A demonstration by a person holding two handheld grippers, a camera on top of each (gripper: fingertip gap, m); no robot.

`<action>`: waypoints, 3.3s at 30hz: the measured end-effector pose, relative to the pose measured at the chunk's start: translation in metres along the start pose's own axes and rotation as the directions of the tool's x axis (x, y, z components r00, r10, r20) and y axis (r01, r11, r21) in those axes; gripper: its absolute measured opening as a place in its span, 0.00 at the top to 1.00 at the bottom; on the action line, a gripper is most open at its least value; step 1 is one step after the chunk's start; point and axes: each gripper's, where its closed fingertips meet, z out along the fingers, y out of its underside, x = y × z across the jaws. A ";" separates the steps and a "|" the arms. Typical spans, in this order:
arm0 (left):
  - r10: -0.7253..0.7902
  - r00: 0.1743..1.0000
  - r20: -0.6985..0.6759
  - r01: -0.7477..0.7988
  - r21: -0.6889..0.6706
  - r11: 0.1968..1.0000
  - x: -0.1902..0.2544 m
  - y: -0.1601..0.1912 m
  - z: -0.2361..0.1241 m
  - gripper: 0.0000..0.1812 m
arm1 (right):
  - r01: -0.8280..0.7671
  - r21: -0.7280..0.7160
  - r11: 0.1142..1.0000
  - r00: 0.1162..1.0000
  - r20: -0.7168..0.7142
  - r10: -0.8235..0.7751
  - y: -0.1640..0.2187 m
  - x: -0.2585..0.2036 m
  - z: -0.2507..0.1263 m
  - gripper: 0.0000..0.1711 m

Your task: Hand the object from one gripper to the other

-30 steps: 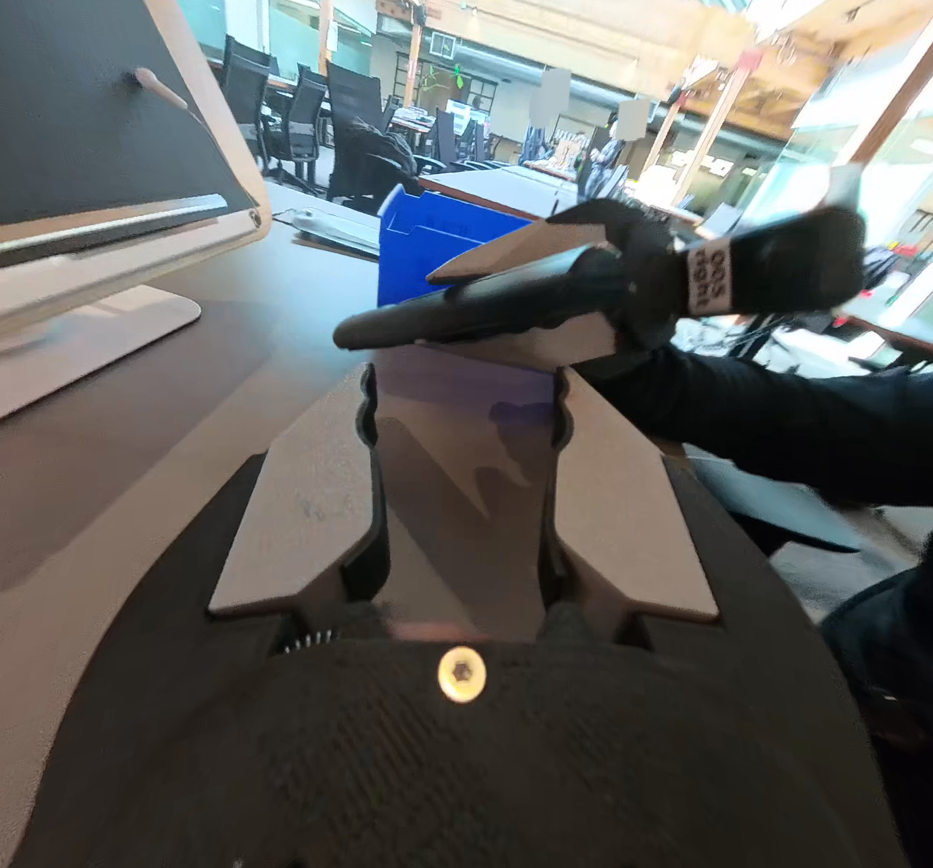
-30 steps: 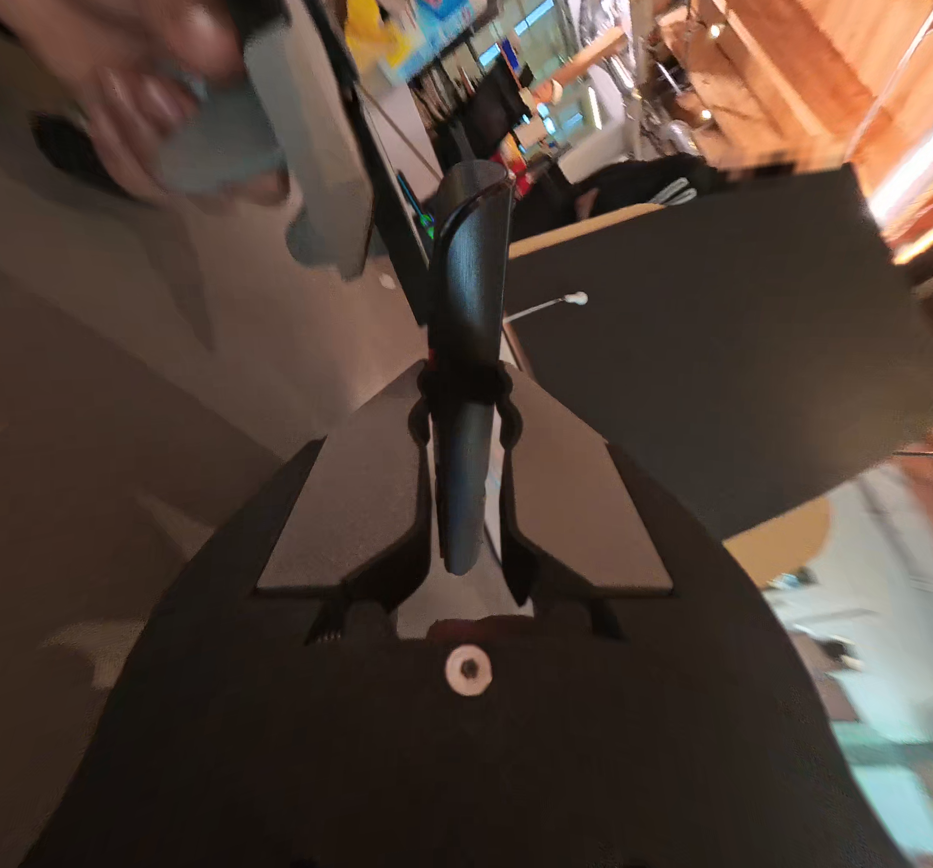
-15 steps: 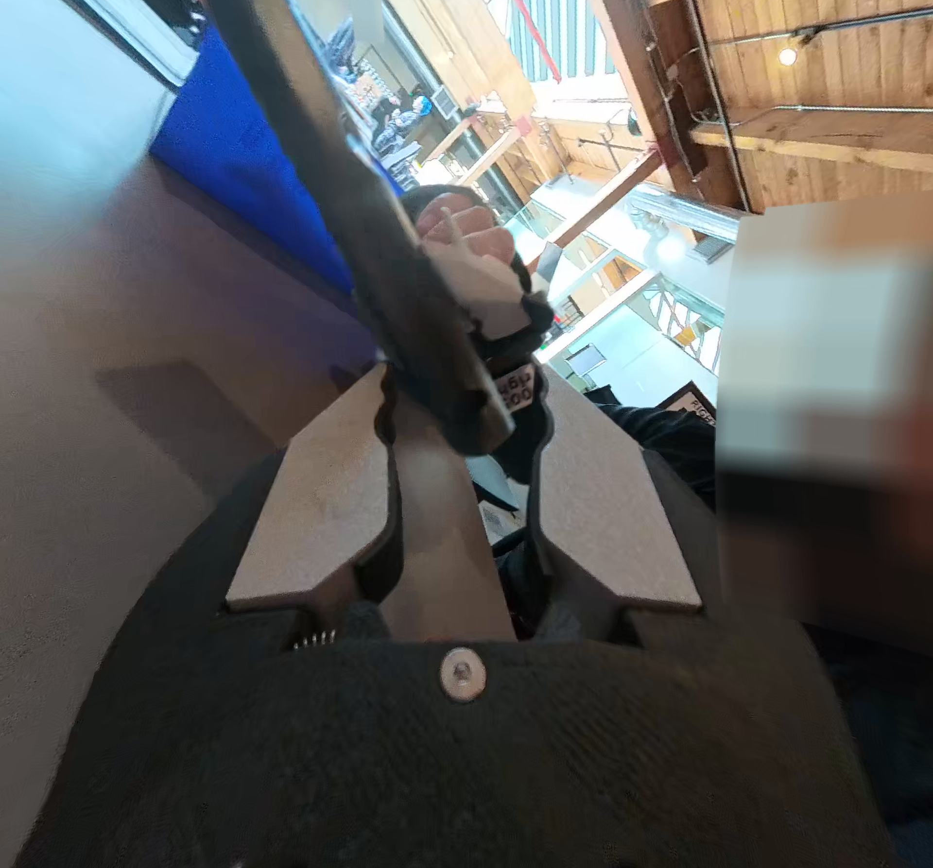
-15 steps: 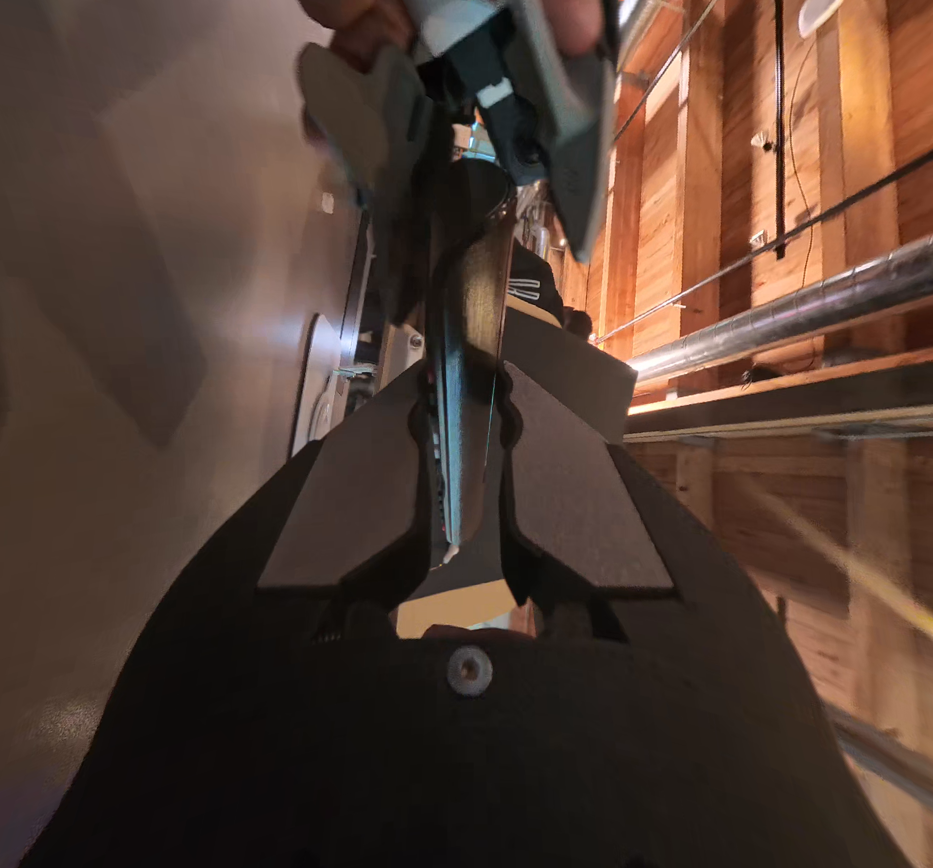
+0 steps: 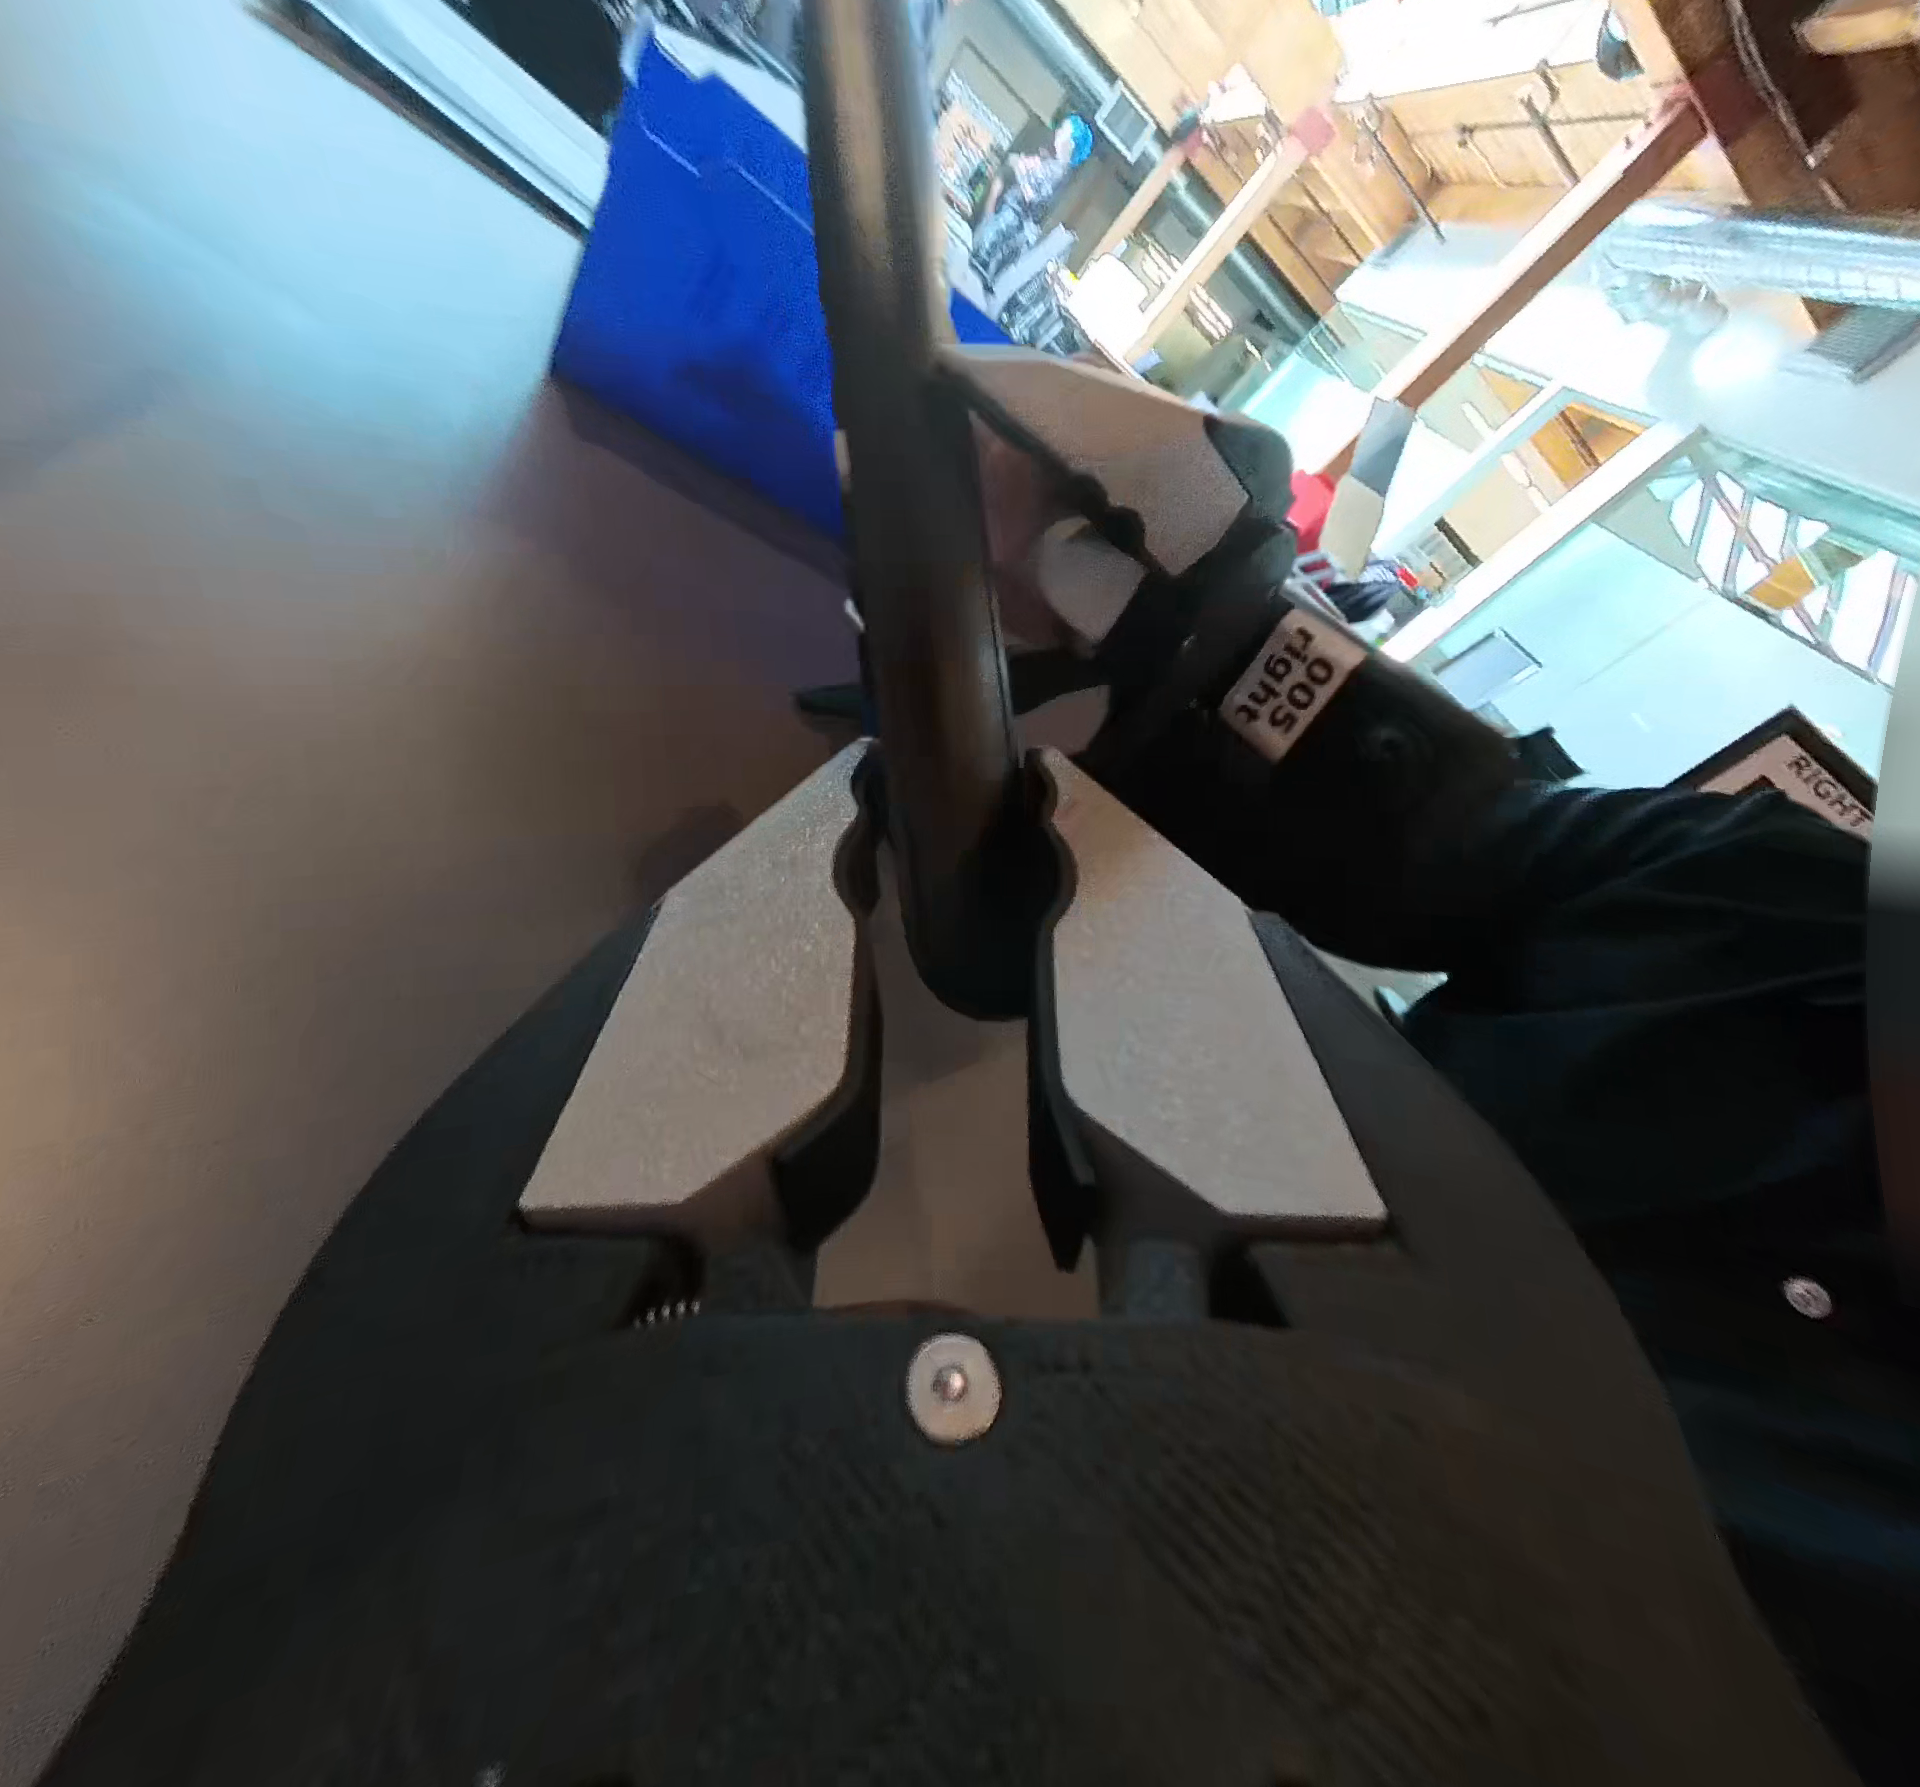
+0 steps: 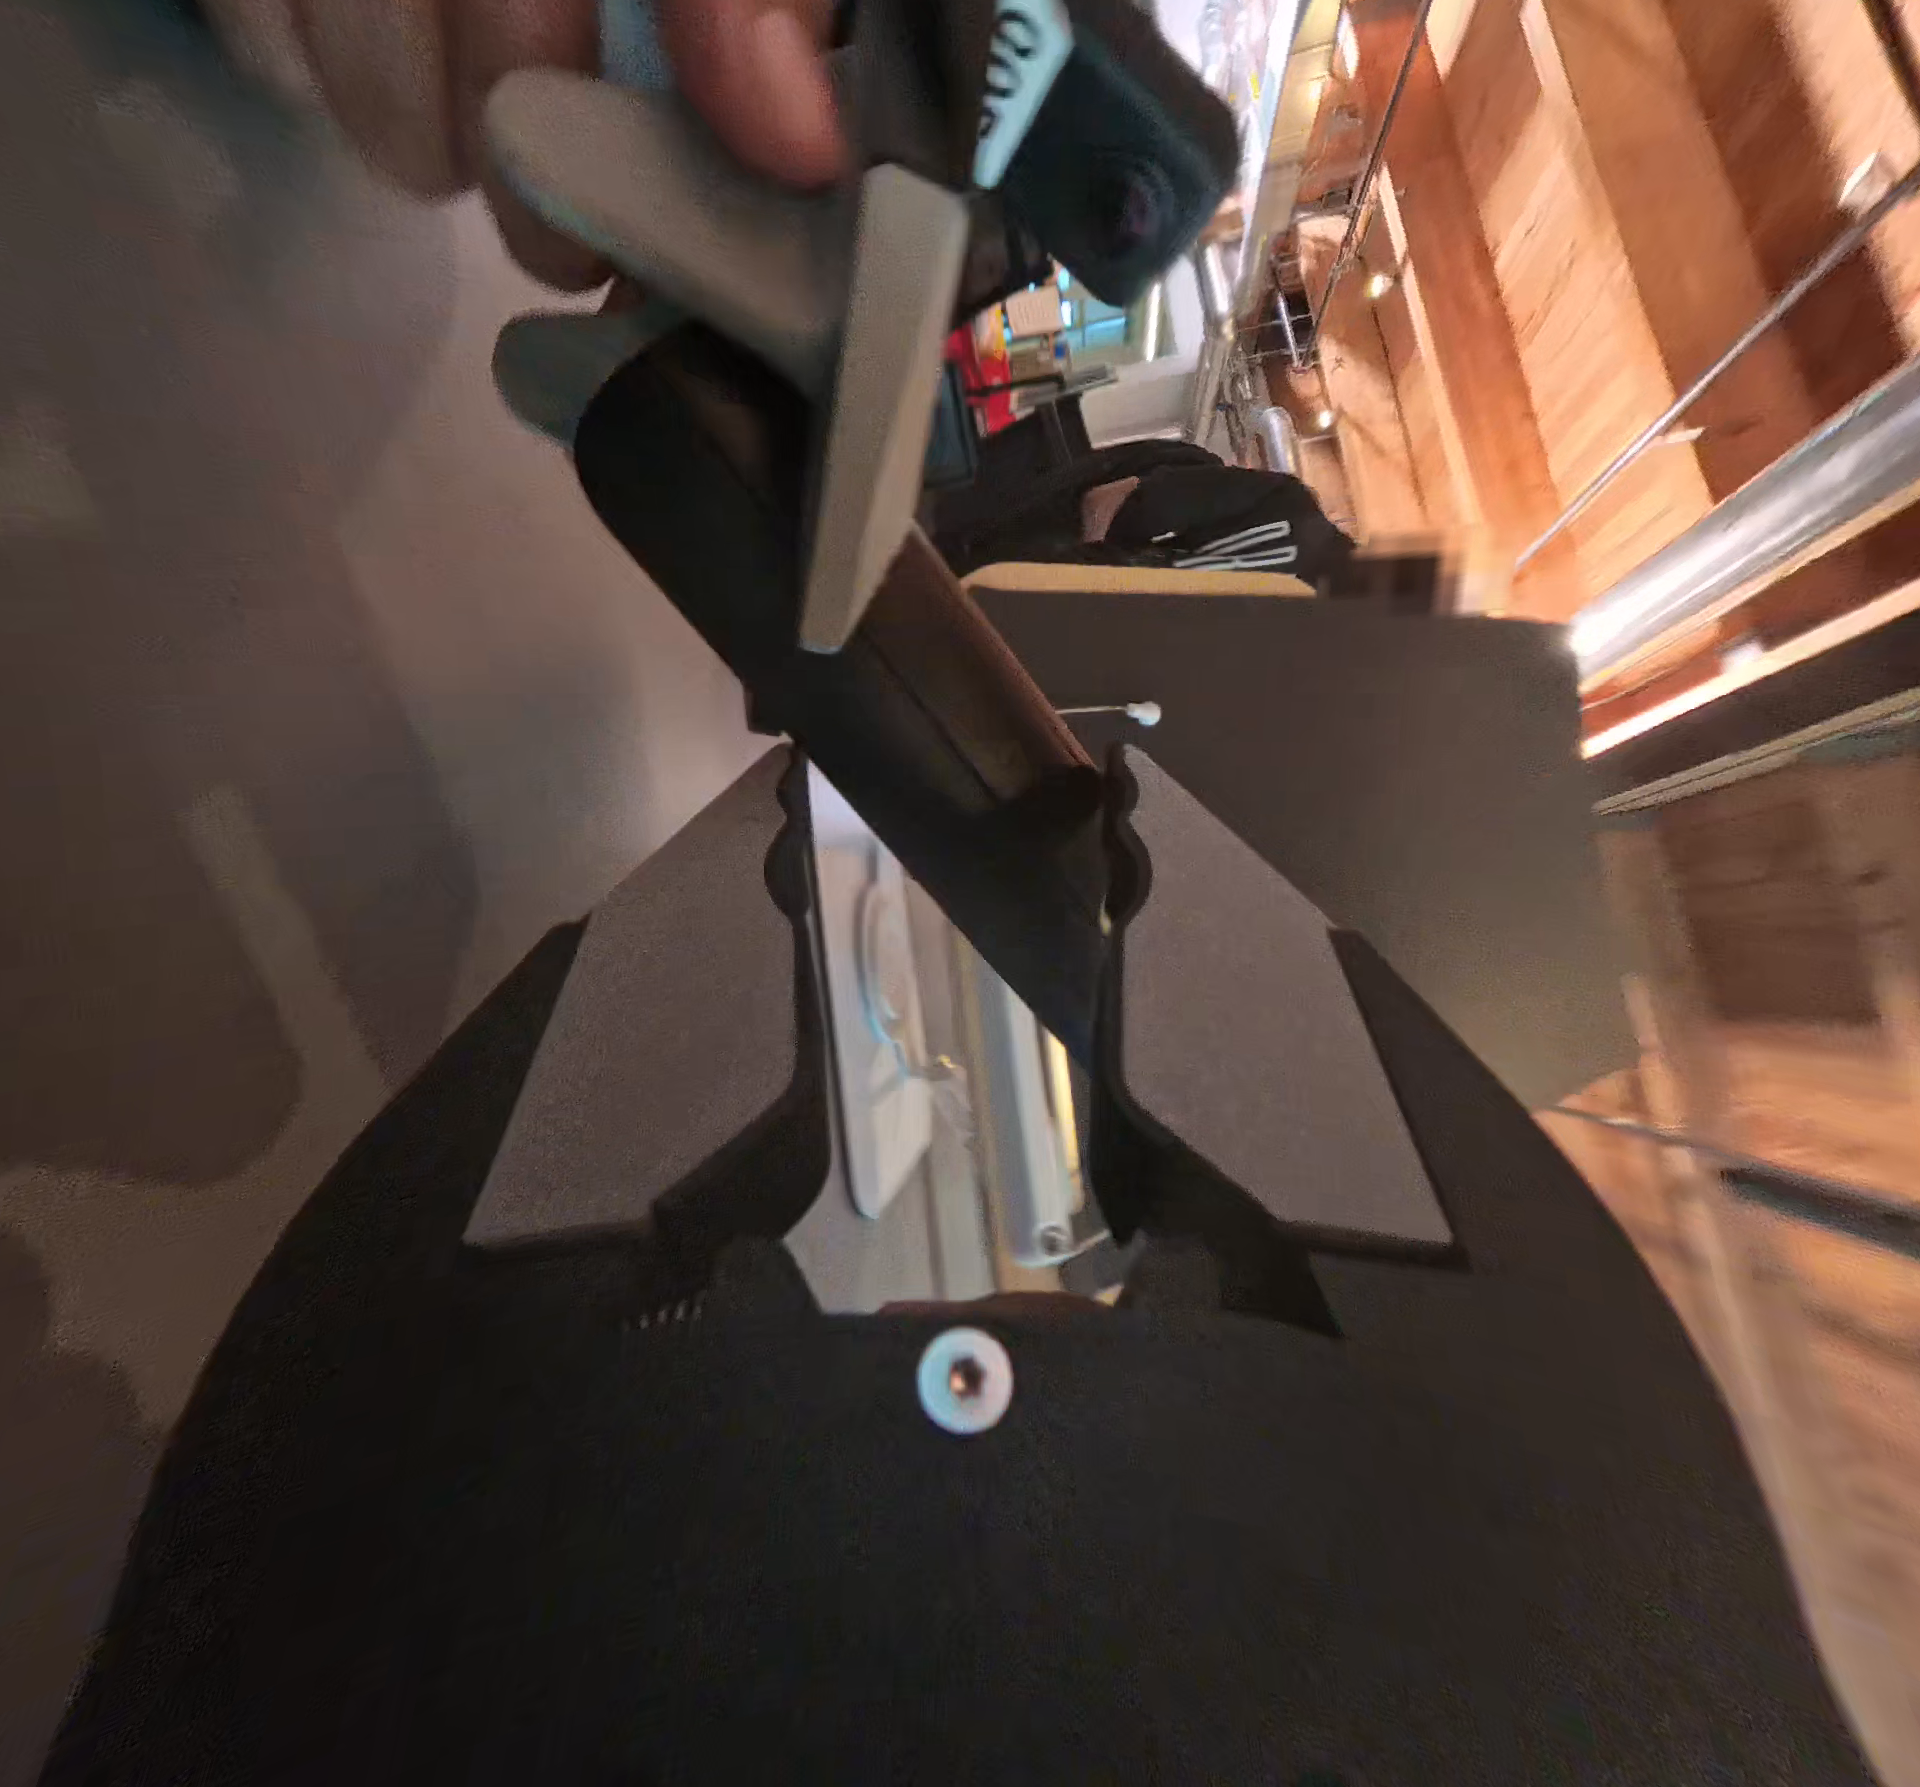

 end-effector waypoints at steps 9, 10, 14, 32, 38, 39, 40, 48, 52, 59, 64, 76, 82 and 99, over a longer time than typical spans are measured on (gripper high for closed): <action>0.043 0.996 0.083 -0.066 0.298 0.952 -0.010 -0.049 -0.034 0.87 | -0.452 0.090 0.888 0.890 -0.029 0.456 0.020 0.040 -0.013 0.73; 0.052 0.997 0.057 -0.068 0.320 0.945 -0.006 -0.053 -0.037 0.87 | -0.531 0.096 0.842 0.846 0.005 0.533 0.021 0.040 -0.013 0.72; 0.113 0.991 0.076 -0.132 0.326 0.936 0.001 -0.054 -0.033 0.87 | -0.823 0.116 0.556 0.567 0.233 0.790 0.010 0.031 -0.009 0.64; 0.146 0.974 0.172 -0.164 0.096 0.982 -0.010 -0.015 0.015 0.71 | -0.993 0.067 0.098 0.119 0.573 0.811 -0.013 0.046 -0.030 0.88; 0.039 0.971 0.237 -0.091 0.210 0.973 -0.027 -0.033 -0.010 0.67 | -0.691 0.220 0.689 0.722 0.243 0.648 -0.017 0.039 -0.028 0.88; 0.045 0.969 0.242 -0.098 0.214 0.972 -0.027 -0.035 -0.012 0.67 | -0.624 0.214 0.752 0.782 0.170 0.600 -0.013 0.040 -0.026 0.88; 0.051 0.969 0.243 -0.106 0.218 0.970 -0.025 -0.036 -0.014 0.68 | -0.554 0.199 0.808 0.832 0.117 0.542 -0.009 0.040 -0.025 0.88; -0.199 0.938 -0.285 0.269 0.233 0.935 0.025 -0.042 -0.012 0.68 | 0.016 -0.034 0.999 0.999 -0.041 -0.017 0.015 0.019 -0.016 0.88; -0.201 0.952 -0.229 0.228 0.101 0.968 0.023 -0.017 0.003 0.73 | 0.255 -0.113 0.960 0.966 -0.022 -0.259 0.015 0.004 -0.009 0.88; 0.009 1.000 0.013 -0.007 -0.118 0.993 0.006 0.023 0.023 0.80 | 0.335 -0.118 0.935 0.942 0.015 -0.336 0.002 -0.018 0.000 0.84; 0.413 0.825 0.385 -0.327 -0.271 0.905 -0.038 0.013 0.003 0.82 | 0.232 -0.156 0.960 0.972 0.014 -0.233 0.020 -0.012 0.001 0.76; 0.936 0.003 0.351 -0.380 -0.866 0.326 -0.085 0.005 -0.038 0.88 | 0.082 -0.075 0.994 0.996 0.025 -0.080 0.009 -0.014 -0.002 0.74; 0.960 -0.210 0.188 -0.424 -0.902 0.084 -0.071 0.001 -0.015 0.87 | 0.021 -0.125 0.992 0.988 0.154 -0.002 0.019 -0.043 0.004 0.74; 0.788 0.397 0.472 -0.787 -0.267 0.556 -0.004 -0.019 0.001 0.78 | 0.209 -0.228 0.951 0.977 -0.004 -0.215 0.045 -0.001 0.000 0.88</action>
